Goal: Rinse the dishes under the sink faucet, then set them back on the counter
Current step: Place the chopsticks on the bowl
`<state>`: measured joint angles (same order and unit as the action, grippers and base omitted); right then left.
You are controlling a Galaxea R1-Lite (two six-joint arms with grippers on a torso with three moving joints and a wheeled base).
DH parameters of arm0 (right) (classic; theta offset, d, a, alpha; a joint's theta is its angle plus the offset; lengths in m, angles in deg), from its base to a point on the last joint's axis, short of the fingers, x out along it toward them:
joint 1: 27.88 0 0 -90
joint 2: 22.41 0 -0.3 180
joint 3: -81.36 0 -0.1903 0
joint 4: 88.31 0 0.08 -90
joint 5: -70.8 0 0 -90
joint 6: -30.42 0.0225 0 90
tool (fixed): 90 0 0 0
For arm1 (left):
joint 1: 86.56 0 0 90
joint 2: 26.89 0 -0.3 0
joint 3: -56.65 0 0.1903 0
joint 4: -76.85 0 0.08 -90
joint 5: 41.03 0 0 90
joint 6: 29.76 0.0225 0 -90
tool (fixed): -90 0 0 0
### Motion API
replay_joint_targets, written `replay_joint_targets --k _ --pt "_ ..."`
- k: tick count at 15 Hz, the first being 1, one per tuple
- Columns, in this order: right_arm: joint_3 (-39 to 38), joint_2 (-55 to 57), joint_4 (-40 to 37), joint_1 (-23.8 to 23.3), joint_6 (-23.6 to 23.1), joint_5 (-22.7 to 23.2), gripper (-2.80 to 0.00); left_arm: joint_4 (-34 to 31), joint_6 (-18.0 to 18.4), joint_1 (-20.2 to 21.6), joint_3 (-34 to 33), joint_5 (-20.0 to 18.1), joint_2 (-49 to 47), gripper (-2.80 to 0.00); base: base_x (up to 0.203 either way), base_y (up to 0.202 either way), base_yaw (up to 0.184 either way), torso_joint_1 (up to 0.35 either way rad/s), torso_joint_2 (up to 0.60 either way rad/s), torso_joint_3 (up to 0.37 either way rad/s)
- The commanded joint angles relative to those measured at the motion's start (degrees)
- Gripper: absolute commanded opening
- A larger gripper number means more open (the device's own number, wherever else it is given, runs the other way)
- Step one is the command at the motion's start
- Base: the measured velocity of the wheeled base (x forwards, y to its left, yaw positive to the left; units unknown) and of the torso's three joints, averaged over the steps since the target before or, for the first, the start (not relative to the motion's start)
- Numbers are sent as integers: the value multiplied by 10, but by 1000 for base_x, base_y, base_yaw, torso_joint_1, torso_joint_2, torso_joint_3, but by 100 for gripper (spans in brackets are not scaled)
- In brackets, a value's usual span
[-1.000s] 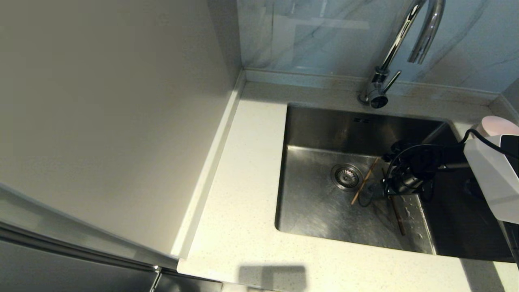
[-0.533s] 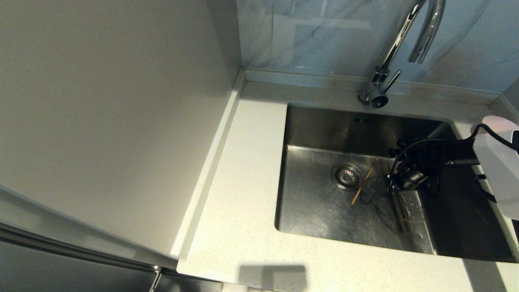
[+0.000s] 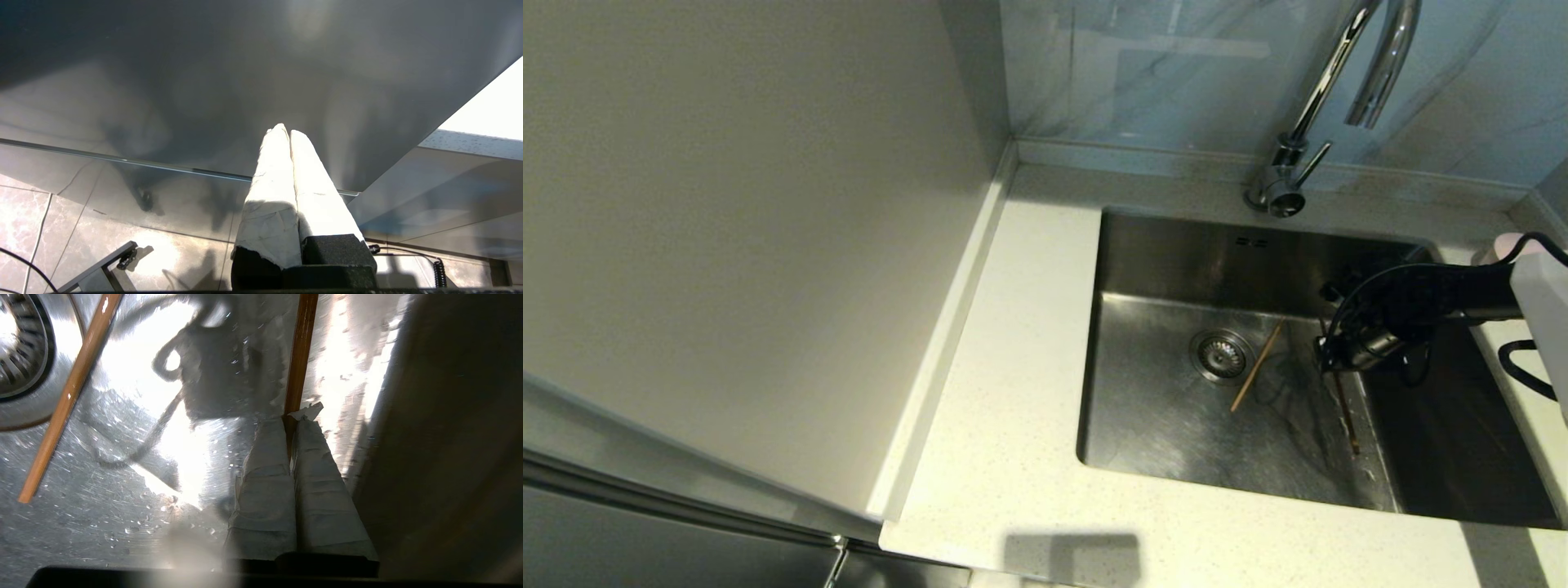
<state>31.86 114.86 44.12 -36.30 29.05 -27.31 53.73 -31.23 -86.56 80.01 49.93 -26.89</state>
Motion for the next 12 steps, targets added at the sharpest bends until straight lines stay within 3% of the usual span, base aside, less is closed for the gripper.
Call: replay_joint_targets --k 1,7,12 --pt "0 -16 -1 -3 0 -1 -280 0 0 0 0 0 2 -280 0 0 0 0 0 0" --pt "-10 -68 -1 -4 7 -1 -280 0 0 0 0 0 2 -280 0 0 0 0 0 0" --pt "-68 -149 -1 -4 8 -1 -280 0 0 0 0 0 2 -280 0 0 0 0 0 0"
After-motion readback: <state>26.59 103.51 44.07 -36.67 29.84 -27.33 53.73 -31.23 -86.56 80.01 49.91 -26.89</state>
